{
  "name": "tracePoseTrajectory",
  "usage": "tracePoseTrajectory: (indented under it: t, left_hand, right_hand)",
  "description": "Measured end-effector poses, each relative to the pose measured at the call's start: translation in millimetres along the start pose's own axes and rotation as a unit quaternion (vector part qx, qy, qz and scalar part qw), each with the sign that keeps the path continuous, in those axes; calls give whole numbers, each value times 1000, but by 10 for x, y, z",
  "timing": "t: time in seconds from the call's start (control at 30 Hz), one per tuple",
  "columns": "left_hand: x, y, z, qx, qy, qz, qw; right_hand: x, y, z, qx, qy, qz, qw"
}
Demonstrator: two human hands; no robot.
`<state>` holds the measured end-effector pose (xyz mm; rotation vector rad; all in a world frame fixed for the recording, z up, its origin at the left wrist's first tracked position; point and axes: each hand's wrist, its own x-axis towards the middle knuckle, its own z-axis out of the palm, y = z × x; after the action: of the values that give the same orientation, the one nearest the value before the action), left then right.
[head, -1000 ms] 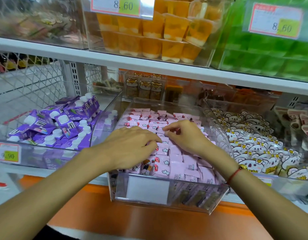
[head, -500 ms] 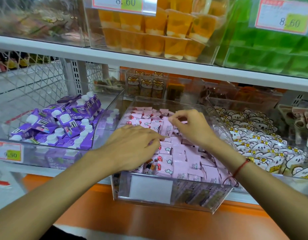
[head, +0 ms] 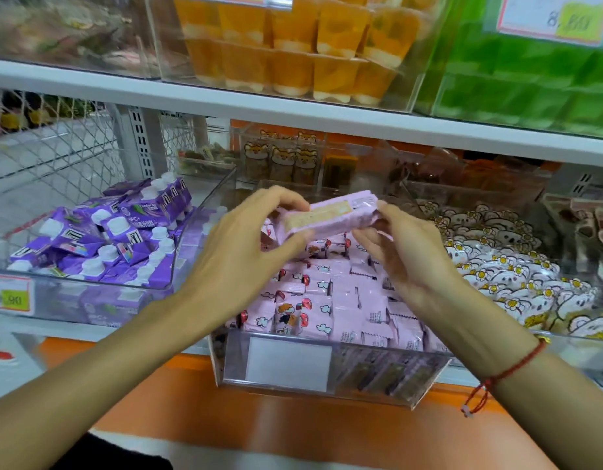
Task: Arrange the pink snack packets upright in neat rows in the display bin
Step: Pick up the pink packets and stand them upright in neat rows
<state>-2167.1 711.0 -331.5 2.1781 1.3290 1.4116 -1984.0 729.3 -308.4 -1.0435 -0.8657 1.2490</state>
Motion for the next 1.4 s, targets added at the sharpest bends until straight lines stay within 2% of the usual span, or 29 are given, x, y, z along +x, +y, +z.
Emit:
tracePoseTrajectory:
  t: [0.07, 0.13, 0.17, 0.23, 0.3, 0.33, 0.37, 0.4, 0.57, 0.63, 0.7, 0.77, 0.87, 0.93, 1.0, 1.13, 1.23, 1.3, 1.4]
  left_hand:
    - [10, -2, -36, -30, 16, -24, 999]
    - [24, 5, -56, -73, 15, -71, 995]
    - [29, 14, -65, -86, 11, -95, 992]
    - [32, 42, -85, -101, 0, -132, 986]
    - [30, 66, -99, -110, -4, -153, 982]
    - [27, 80, -101, -107, -6, -157, 982]
    - [26, 92, -97, -99, -10, -158, 983]
    - [27, 102, -89, -91, -15, -154, 984]
    - [60, 72, -62, -73, -3, -140, 987]
    - [75, 35, -94, -27, -18, -105, 994]
    - [123, -10, -123, 55, -56, -63, 995]
    - [213, -39, -120, 166, -131, -23, 977]
    - [306, -89, -76, 288, -250, 13, 924]
    - [312, -140, -48, 344, -293, 26, 892]
    - [308, -193, -34, 375, -302, 36, 876]
    - [309, -241, -34, 371, -293, 42, 880]
    - [309, -260, -34, 371, -288, 44, 882]
    - [312, -269, -31, 370, -283, 41, 884]
    - [318, -279, -17, 366, -279, 42, 887]
  right_hand:
    - [2, -18, -4, -64, -21, 2, 998]
    - [-12, -21, -29, -220, -29, -90, 971]
    - [-41, -32, -37, -286, -50, -165, 943]
    - [-117, -63, -24, -389, -145, -275, 867]
    - [-147, -47, -7, -503, -211, -331, 770]
    - [-140, -23, 0, -539, -216, -344, 738]
    - [-133, -5, 11, -553, -211, -345, 728]
    - [-121, 12, 14, -547, -206, -337, 738]
    - [-18, 9, -61, -414, -205, -259, 848]
    - [36, -10, -120, -353, -199, -204, 891]
    - [87, -14, -173, -312, -189, -154, 918]
    - [140, -7, -211, -285, -167, -129, 935]
    - [190, 21, -231, -239, -142, -98, 956]
    - [213, 39, -222, -201, -116, -81, 969]
    - [270, 51, -205, -158, -82, -74, 981]
    - [364, 155, -41, -185, -36, -113, 975]
    - [375, 275, 96, -240, -66, -134, 959]
    - [400, 257, 100, -335, -128, -155, 921]
    - [419, 95, 26, -504, -206, -200, 815]
